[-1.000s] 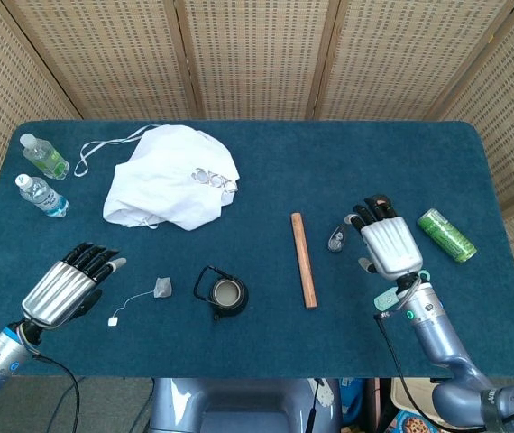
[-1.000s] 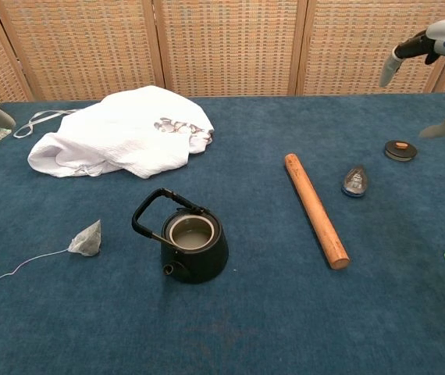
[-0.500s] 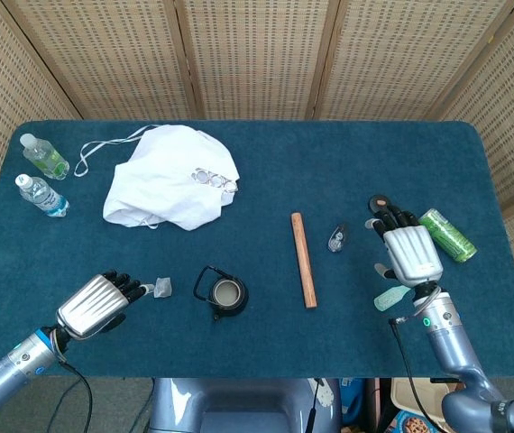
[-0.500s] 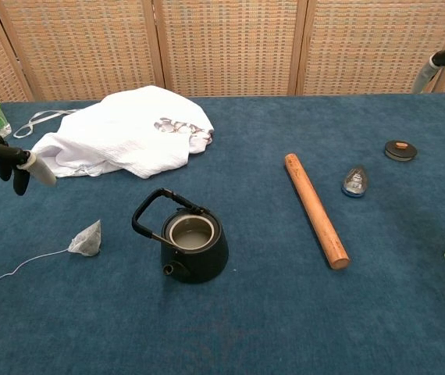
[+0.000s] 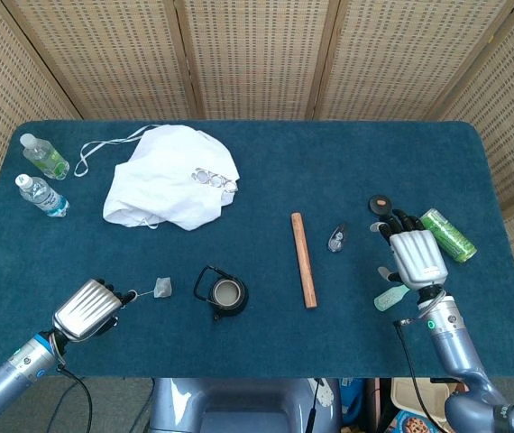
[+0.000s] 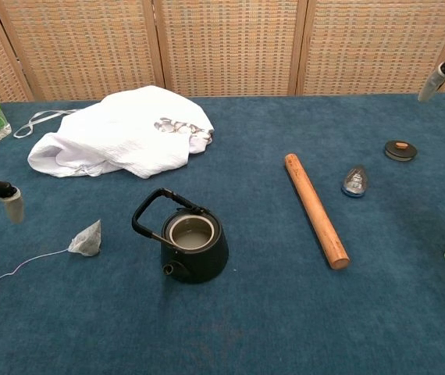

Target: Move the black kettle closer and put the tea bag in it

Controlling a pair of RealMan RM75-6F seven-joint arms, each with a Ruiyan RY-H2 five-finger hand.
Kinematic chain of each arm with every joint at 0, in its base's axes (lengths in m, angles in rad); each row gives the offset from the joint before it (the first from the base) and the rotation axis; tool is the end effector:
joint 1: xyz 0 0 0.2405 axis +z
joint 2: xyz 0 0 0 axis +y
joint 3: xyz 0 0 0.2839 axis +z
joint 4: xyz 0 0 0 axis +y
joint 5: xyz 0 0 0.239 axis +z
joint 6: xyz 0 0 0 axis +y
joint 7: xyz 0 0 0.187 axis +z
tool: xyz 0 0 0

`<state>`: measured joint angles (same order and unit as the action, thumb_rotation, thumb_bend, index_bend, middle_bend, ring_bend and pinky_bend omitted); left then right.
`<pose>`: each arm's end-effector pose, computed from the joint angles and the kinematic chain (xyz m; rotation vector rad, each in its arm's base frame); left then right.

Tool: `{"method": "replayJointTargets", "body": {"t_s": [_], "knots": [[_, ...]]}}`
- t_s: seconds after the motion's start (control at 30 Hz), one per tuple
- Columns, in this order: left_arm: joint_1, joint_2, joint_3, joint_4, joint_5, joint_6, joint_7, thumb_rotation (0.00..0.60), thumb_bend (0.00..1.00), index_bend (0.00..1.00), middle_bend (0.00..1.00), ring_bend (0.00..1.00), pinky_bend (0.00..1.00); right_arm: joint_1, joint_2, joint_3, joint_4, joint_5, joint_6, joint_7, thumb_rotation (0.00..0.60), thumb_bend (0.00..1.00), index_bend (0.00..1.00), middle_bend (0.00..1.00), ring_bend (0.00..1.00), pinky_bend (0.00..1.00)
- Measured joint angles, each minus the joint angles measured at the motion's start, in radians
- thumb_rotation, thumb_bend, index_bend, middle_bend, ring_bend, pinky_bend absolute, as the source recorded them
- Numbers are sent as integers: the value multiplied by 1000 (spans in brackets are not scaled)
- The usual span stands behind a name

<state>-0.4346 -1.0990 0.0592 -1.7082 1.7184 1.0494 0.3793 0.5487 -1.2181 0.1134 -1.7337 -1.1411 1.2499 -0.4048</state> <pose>-0.2522 0.2723 0.0400 -2.1828 -0.4931 -0.6520 -0.2296 -0.3688 0.0789 1.6036 -0.7925 0.8466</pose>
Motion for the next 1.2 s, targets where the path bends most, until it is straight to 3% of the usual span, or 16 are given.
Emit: {"method": "replayJointTargets", "body": {"t_s": [0.67,1.2], "knots": [[25,-115,18,125,-151,-51,-9,600,316,499,758,685,673,-12,-24,17,31,3,-48,9,600,292,321,315,174,270],[32,-167,27,182,-208,-64,-11,600,316,501,759,686,673,-23,-25,26,36,2,-61,18,600,291,321,314,174,269]]}}
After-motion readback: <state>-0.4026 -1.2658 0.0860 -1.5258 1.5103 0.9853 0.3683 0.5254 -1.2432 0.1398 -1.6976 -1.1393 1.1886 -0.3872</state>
